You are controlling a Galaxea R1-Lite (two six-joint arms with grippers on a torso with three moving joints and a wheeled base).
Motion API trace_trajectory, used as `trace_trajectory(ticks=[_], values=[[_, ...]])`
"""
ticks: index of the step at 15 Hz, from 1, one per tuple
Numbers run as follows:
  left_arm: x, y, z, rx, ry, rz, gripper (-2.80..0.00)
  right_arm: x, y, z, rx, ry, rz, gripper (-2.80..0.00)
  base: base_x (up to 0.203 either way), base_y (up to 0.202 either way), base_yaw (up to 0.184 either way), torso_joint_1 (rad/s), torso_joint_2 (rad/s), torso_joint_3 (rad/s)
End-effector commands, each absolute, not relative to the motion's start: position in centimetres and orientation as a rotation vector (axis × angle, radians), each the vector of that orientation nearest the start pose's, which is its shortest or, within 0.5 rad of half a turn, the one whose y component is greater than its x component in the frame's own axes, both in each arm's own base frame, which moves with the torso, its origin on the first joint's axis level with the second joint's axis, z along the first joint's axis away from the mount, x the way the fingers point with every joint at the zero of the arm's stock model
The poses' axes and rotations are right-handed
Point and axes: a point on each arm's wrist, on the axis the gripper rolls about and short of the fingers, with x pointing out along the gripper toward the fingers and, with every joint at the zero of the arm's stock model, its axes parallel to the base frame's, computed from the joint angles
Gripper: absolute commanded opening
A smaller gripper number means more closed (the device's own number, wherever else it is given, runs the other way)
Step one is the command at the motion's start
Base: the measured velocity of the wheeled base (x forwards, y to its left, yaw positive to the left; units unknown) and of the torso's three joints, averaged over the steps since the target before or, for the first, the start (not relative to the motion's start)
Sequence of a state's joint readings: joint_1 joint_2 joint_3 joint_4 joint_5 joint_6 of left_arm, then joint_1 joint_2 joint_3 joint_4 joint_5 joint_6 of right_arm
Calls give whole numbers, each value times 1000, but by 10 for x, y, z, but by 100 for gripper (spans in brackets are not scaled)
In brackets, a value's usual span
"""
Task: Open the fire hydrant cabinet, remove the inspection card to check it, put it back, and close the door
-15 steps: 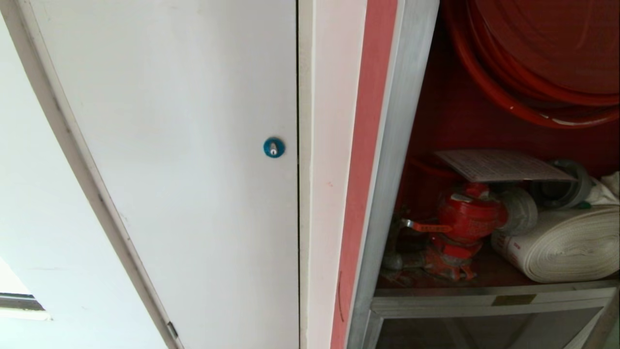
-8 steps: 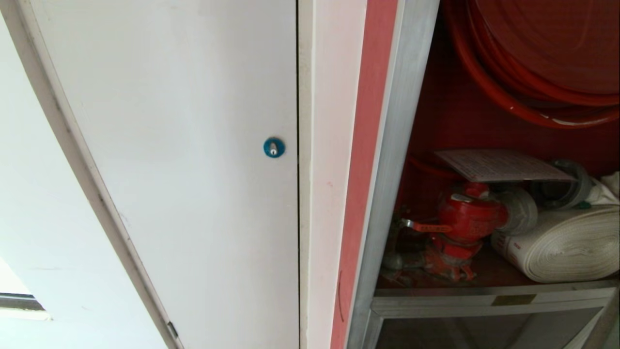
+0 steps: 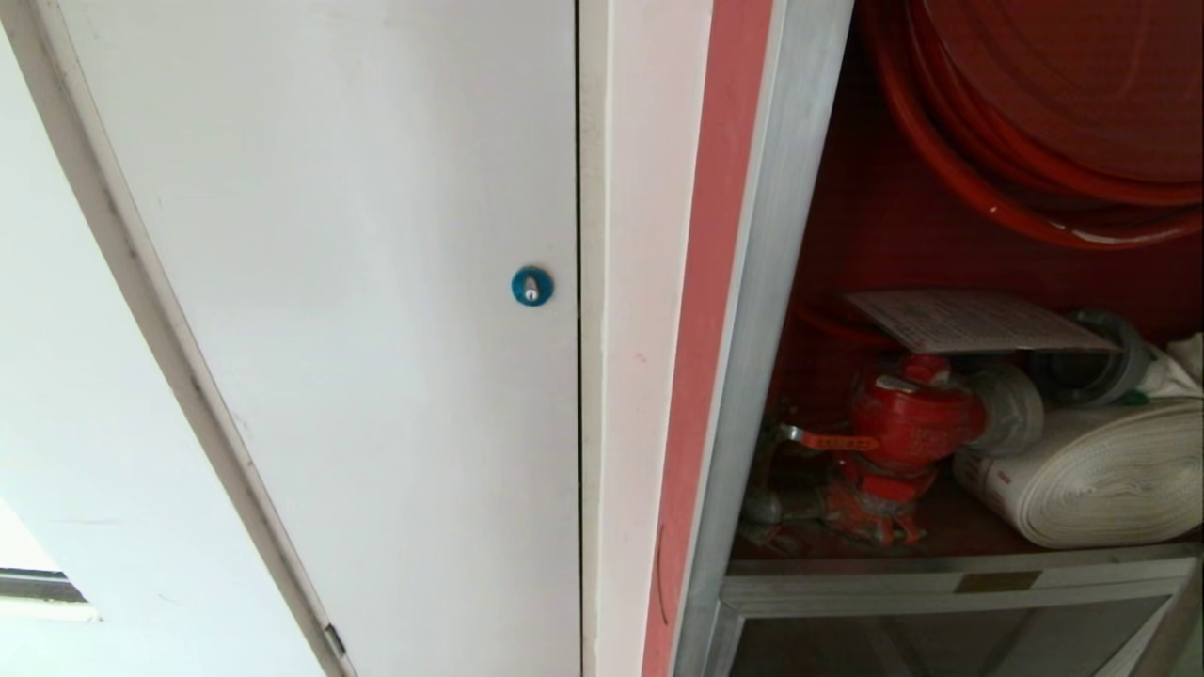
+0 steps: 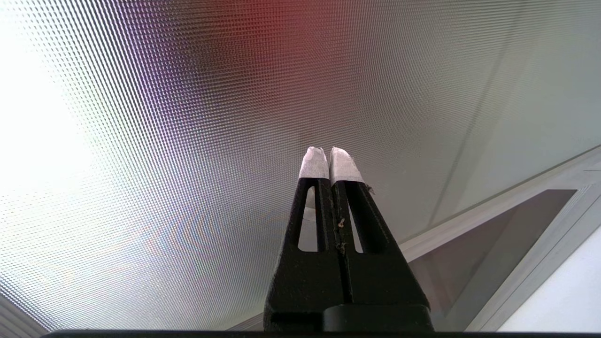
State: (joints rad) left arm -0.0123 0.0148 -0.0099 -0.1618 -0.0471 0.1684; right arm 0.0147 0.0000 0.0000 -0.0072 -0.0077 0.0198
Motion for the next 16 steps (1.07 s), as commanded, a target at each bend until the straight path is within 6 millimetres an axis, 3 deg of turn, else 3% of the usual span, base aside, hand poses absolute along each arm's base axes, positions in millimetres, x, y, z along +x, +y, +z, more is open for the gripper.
trace_trajectory(ticks=[1, 5, 16], values=[[-23, -1, 88, 173, -152, -49, -280, -22, -1, 75, 20, -3, 8, -280, 0, 0, 0, 0, 0, 0], [-22, -1, 77, 157, -39, -59, -280, -23, -1, 76, 20, -4, 8, -280, 0, 0, 0, 0, 0, 0], [-22, -1, 74, 72, -5, -52, -280, -23, -1, 76, 20, -4, 8, -280, 0, 0, 0, 0, 0, 0]])
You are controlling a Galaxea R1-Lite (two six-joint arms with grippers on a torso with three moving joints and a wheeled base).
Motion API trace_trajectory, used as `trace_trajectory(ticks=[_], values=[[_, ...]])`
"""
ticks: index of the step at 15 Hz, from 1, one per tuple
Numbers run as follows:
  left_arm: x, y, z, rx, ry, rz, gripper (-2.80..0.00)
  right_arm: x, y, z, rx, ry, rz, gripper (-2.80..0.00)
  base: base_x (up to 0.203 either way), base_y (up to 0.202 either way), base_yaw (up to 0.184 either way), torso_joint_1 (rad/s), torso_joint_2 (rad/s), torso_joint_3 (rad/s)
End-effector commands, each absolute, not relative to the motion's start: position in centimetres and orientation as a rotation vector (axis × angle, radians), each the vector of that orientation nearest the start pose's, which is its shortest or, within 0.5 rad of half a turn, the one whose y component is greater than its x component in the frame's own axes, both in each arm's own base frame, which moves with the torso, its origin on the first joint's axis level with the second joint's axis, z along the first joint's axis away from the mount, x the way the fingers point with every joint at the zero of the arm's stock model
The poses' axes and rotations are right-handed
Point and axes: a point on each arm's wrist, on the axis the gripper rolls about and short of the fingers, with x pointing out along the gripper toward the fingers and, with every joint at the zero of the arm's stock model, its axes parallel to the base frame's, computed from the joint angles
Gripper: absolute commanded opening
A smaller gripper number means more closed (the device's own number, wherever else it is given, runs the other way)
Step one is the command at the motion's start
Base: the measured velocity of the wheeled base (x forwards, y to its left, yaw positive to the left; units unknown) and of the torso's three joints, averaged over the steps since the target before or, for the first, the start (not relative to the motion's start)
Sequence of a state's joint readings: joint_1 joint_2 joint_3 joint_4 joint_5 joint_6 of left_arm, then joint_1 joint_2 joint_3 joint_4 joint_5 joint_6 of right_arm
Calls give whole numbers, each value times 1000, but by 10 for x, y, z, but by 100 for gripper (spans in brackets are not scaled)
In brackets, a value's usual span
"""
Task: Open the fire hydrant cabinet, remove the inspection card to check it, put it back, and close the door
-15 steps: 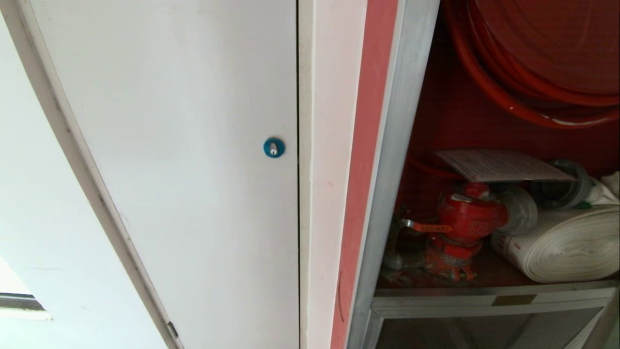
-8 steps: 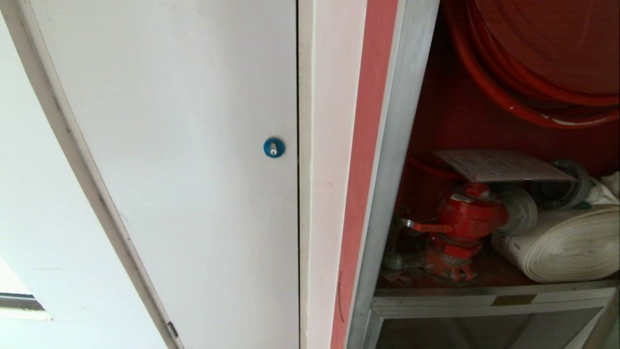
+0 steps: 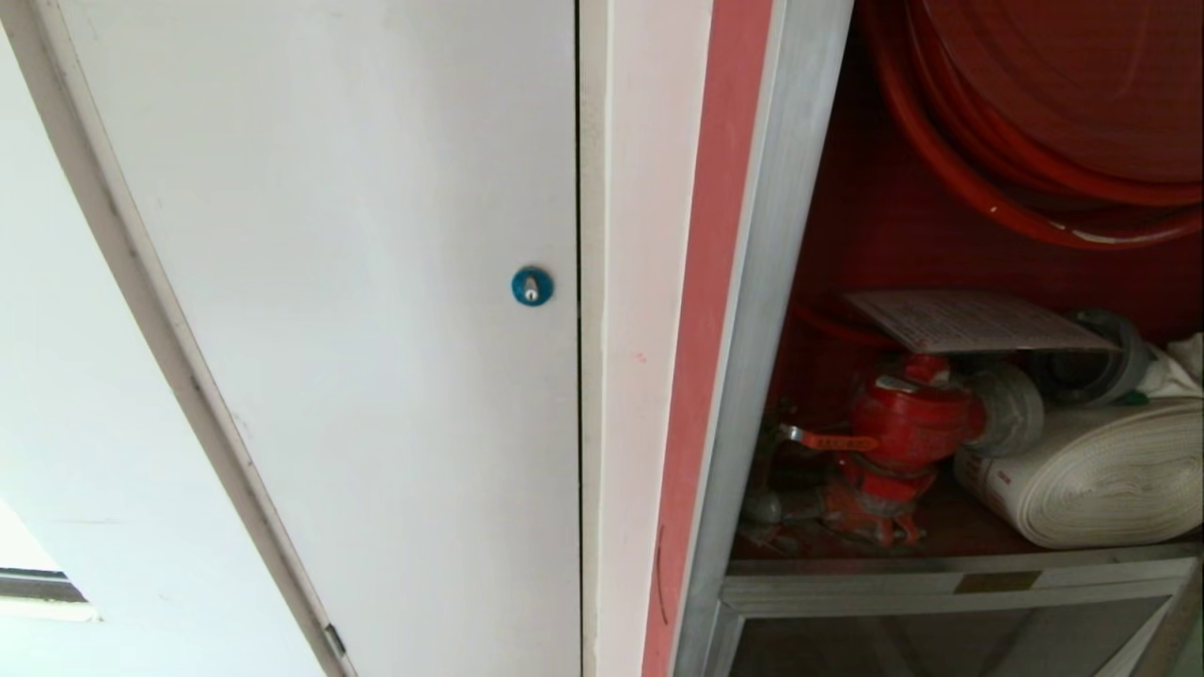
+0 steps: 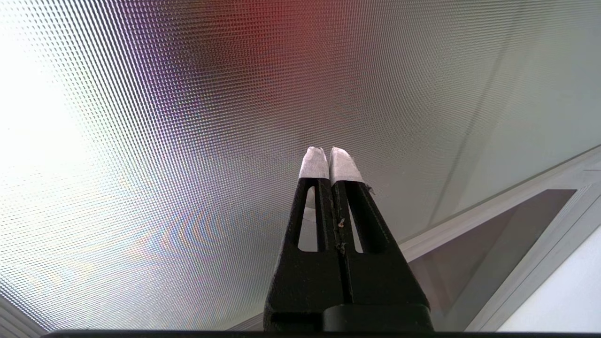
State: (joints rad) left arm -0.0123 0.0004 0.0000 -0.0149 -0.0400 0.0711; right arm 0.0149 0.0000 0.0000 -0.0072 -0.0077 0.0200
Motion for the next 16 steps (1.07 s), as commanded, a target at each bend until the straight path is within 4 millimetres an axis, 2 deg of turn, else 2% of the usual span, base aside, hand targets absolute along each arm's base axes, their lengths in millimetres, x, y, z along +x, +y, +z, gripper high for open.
trace_trajectory(ticks=[1, 10, 16], values=[[-22, -1, 74, 72, -5, -52, -280, -22, -1, 75, 20, -3, 8, -280, 0, 0, 0, 0, 0, 0], [-22, -1, 74, 72, -5, -52, -280, -23, -1, 76, 20, -4, 8, -280, 0, 0, 0, 0, 0, 0], [-22, -1, 74, 71, -5, -52, -280, -22, -1, 75, 20, -3, 8, -280, -167, 0, 2, 5, 2, 2]])
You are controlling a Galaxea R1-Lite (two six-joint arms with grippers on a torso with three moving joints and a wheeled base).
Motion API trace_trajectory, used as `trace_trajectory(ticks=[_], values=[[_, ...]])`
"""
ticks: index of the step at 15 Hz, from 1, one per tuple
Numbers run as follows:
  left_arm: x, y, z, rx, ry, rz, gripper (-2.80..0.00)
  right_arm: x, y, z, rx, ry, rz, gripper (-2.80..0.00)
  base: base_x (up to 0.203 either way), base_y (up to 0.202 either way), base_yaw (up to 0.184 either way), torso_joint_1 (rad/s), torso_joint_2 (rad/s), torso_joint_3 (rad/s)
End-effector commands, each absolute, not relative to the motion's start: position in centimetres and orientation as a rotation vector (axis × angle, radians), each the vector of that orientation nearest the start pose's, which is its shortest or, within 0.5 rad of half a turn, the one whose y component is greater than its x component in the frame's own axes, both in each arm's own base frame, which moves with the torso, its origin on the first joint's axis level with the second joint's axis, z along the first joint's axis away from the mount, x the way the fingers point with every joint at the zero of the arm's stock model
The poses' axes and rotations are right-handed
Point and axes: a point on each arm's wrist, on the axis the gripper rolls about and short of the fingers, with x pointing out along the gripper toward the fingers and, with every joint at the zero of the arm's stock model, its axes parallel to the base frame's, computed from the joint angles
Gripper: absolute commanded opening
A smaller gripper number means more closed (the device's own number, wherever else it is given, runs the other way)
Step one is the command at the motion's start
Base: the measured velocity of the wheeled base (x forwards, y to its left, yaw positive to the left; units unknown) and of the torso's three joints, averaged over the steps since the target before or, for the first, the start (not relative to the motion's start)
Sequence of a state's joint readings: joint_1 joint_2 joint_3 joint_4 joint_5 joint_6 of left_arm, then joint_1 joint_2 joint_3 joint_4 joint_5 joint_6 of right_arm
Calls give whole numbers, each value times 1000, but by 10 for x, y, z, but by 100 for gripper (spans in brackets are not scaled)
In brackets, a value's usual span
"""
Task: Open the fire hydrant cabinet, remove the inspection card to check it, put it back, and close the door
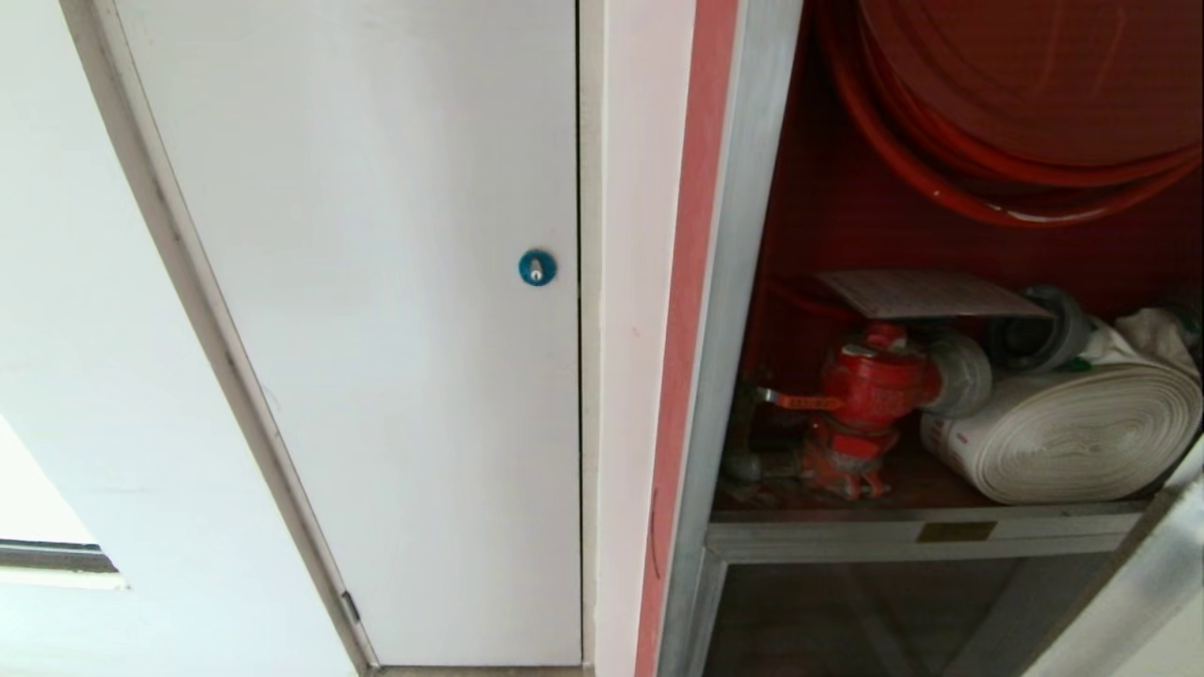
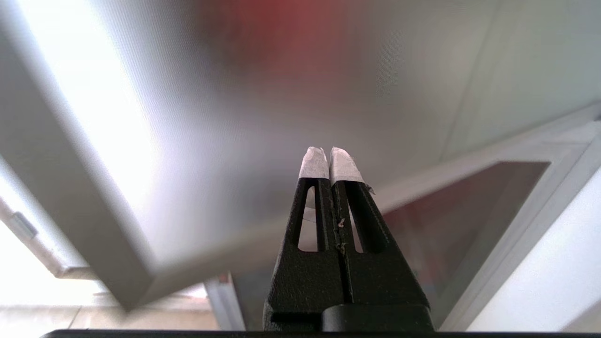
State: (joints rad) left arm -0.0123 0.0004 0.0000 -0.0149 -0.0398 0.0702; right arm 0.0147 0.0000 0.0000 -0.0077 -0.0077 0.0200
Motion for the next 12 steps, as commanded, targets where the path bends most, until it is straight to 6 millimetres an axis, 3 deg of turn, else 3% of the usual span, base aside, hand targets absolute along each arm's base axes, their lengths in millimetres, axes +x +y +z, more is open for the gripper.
trace_trajectory(ticks=[1, 12], values=[[-22, -1, 74, 71, -5, -52, -280, -23, -1, 76, 20, -5, 8, -280, -196, 0, 0, -1, 2, 2], [-22, -1, 74, 54, -4, -52, -280, -22, -1, 75, 20, -3, 8, -280, -196, 0, 0, 2, 1, 1]])
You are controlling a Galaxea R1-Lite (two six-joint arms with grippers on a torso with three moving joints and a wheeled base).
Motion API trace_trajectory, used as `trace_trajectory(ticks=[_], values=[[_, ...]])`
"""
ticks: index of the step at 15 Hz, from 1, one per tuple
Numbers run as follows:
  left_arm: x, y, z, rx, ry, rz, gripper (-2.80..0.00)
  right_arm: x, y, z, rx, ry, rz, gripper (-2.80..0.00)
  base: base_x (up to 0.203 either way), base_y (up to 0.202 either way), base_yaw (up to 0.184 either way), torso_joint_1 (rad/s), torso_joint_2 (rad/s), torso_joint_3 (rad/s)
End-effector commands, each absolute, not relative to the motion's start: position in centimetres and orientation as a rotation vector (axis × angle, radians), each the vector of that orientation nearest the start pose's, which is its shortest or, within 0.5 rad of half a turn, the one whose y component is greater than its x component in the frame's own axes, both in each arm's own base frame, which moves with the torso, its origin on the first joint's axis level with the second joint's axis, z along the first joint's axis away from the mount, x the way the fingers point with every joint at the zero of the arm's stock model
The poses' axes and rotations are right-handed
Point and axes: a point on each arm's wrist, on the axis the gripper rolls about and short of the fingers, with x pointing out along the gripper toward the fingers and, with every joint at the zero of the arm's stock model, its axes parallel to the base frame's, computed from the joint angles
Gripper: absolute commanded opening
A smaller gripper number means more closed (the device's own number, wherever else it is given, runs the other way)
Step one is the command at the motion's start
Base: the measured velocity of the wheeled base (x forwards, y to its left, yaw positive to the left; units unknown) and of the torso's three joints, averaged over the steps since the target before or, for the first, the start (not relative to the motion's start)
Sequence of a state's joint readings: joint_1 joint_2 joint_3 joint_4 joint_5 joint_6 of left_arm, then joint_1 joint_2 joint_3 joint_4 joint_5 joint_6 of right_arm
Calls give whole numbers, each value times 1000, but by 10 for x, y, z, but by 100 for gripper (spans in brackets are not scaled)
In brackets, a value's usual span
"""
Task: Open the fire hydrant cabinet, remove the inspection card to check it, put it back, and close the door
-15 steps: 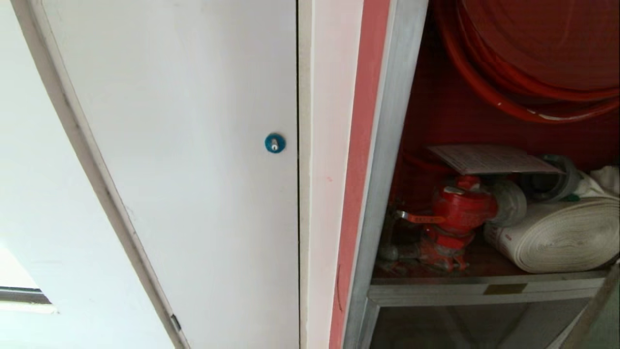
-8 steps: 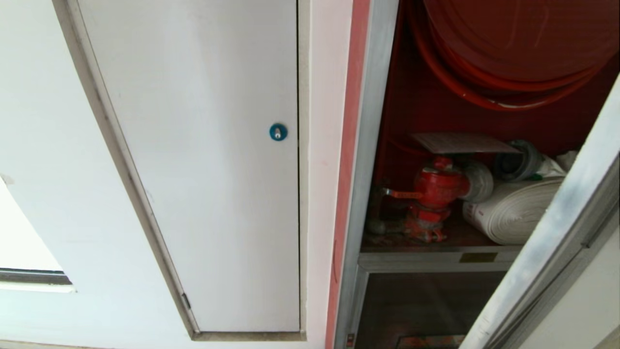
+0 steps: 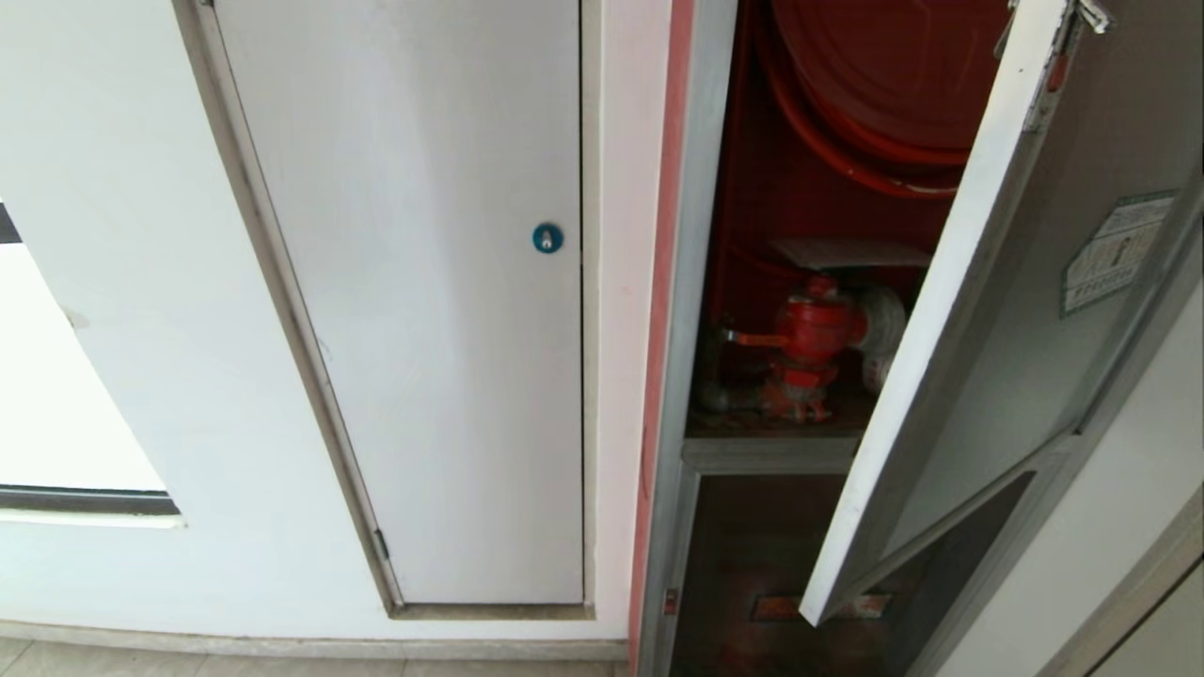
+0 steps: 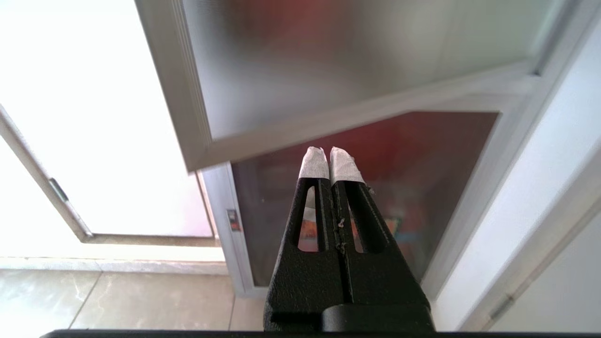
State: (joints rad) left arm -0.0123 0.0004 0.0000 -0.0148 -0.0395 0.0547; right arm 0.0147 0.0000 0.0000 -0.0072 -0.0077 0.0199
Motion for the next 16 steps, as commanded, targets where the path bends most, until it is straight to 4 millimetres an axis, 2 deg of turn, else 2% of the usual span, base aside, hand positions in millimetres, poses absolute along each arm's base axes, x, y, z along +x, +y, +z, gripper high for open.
trace_trajectory(ticks=[1, 10, 16], values=[[-22, -1, 74, 54, -4, -52, -280, -22, -1, 75, 20, -3, 8, -280, -193, 0, -2, -1, -4, 4], [-22, -1, 74, 52, -4, -51, -280, -22, -1, 75, 20, -3, 8, -280, -187, 0, 0, 0, 2, 3], [-22, -1, 74, 51, -4, -51, -280, -22, -1, 75, 20, -3, 8, -280, 0, 0, 0, 4, 2, -2]])
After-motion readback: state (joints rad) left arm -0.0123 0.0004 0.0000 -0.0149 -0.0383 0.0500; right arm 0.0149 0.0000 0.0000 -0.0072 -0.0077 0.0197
